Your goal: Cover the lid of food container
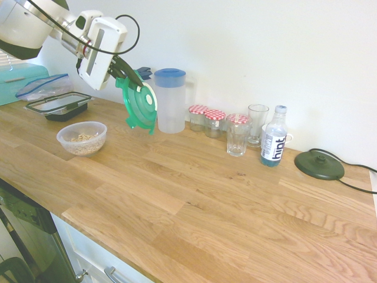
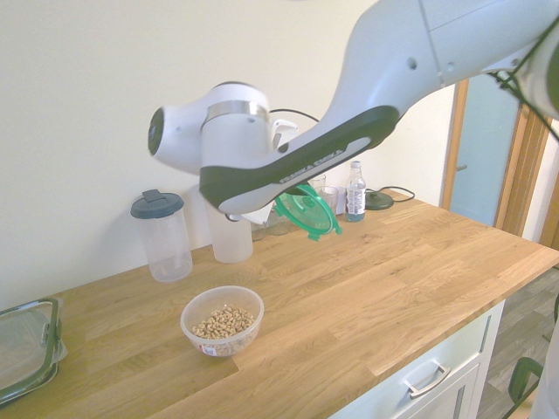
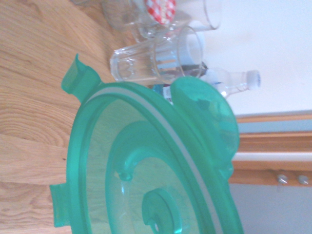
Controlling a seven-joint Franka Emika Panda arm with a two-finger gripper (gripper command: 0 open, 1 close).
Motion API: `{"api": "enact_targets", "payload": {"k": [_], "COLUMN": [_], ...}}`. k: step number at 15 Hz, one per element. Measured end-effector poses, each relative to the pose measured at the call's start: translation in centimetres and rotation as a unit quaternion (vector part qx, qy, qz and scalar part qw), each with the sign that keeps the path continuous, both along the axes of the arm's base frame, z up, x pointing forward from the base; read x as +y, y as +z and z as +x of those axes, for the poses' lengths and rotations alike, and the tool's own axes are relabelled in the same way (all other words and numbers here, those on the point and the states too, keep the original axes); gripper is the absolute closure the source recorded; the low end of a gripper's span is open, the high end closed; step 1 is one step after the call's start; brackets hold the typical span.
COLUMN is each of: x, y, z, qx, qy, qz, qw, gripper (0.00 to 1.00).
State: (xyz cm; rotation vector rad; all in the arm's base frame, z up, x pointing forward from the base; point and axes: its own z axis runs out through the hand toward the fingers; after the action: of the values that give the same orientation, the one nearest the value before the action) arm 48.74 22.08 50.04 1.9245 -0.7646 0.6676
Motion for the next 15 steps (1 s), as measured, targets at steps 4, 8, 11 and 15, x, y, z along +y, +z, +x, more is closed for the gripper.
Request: {"api": "enact_targets", "payload": {"k": [4, 8, 11, 15], "x": [5.4, 13.7, 17.0, 19.6], "y": [-2.6, -2.5, -4.6, -6.9], "z": [0.1, -1.7, -2.7, -3.9], "qx": [0.004, -0.007, -0.027, -0.045], "qy": [-0.080, -0.068, -0.046, -0.017], "qz": [-0.065, -0.058, -0.073, -0.105], "qw": [0.995, 0.996, 0.996, 0.993], "gripper": [1.00, 1.00, 1.00, 1.00]}}
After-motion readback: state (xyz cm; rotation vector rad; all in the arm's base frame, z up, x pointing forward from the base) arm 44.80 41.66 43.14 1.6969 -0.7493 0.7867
